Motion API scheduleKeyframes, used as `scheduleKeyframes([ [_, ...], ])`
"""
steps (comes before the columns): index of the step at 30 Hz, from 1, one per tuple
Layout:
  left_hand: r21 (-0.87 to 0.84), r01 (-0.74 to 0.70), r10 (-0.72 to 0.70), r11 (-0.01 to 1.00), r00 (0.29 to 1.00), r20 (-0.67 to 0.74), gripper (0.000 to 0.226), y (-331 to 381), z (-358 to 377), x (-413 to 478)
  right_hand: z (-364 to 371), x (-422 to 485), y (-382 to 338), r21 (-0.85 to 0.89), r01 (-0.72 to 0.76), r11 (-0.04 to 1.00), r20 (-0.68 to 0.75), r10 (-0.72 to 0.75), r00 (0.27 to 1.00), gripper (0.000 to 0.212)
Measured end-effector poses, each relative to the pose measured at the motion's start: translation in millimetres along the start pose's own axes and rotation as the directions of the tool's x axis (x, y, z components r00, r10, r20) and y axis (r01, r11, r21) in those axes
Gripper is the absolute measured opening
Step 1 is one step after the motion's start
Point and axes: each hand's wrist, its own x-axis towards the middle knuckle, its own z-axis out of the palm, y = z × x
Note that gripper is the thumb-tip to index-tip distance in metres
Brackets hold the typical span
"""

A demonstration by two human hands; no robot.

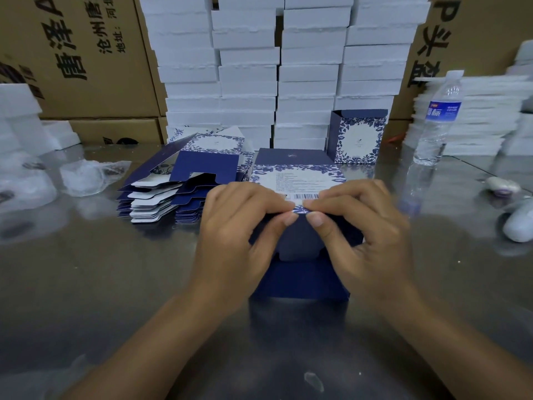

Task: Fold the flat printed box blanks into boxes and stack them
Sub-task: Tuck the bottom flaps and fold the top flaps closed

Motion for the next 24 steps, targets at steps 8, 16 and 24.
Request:
scheduleKeyframes([
  [8,-0.014,0.016,-0.016,1.000,1.000,-0.007,0.009,0,1,1,0,2,2,0.057,-0.028,0.998,0.041,0.025,0.999,0.018],
  [16,-0.074,0.065,-0.061,0.995,0.997,0.052,0.016,-6,-4,4,-3,2,9,0.081,-0.033,0.996,0.022,0.031,0.999,0.012],
  [24,-0.102,0.138,-0.129,0.985,0.988,0.091,0.019,-12,-8,6,-2,3,12,0.099,-0.069,0.993,0.019,0.068,0.998,0.013],
])
